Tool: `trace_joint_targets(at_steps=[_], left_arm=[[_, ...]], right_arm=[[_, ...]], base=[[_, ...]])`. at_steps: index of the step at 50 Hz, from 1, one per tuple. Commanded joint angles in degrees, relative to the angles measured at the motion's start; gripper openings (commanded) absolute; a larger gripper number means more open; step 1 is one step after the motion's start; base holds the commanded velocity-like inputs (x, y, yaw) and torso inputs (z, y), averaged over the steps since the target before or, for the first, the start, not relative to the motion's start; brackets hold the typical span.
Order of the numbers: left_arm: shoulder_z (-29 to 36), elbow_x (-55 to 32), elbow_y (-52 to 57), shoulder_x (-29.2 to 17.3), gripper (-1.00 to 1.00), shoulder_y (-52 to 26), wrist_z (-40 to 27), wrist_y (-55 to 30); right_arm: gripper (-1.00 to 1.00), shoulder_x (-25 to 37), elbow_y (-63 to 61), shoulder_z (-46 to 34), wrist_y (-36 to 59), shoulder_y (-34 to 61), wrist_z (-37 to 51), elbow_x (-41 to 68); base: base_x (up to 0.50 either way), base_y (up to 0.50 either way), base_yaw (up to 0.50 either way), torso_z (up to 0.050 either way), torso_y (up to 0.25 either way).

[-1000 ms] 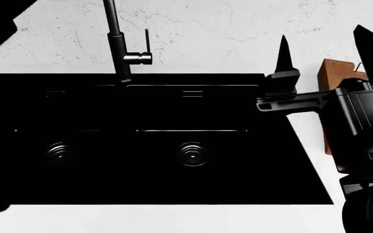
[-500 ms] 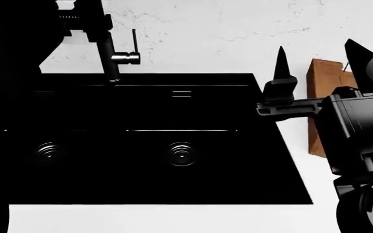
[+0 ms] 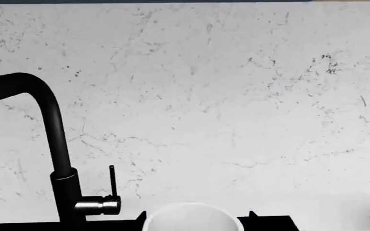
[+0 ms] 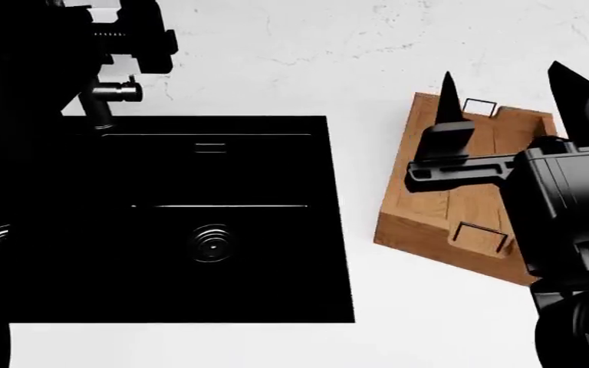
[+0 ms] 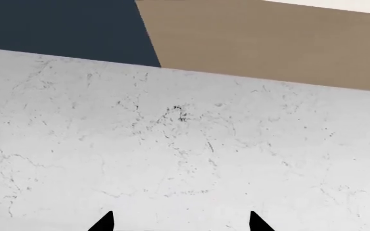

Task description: Pick the kettle from the counter and place it on the tray. Then pick the mug from the cabinet and place it on the tray. Then close the cabinet doors.

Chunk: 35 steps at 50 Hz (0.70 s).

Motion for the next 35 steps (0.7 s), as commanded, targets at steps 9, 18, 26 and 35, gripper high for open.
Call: trace_joint_targets(at_steps=[9, 18, 26, 35], left_arm=[[-0.4, -1.4, 0.2, -0.2, -1.00, -0.5, -1.1, 0.0], [-0.2, -1.9, -0.1, -0.4, -1.00, -0.7, -1.1, 0.1], [-0.2, -2.3, 0.0, -0.5, -1.00, -0.7, -1.4, 0.2], [0.2, -2.3, 0.0, -0.7, -1.00, -0.5, -1.3, 0.7]], right_arm=[[1.00, 0.7, -0.2, 0.4, -0.1, 1.2, 1.1, 2.0], [1.00, 0.9, -0.1, 0.5, -0.2, 1.5, 1.2, 2.4], [1.00, 1.2, -0.3, 0.6, -0.4, 1.7, 1.6, 3.1], [1.00, 1.3, -0.2, 0.6, -0.6, 1.5, 1.4, 2.8]], base=[[0.00, -0.50, 0.00, 0.000, 0.000], [0.00, -0.50, 0.00, 0.000, 0.000], [0.00, -0.50, 0.00, 0.002, 0.001], [0.00, -0.50, 0.00, 0.000, 0.000]])
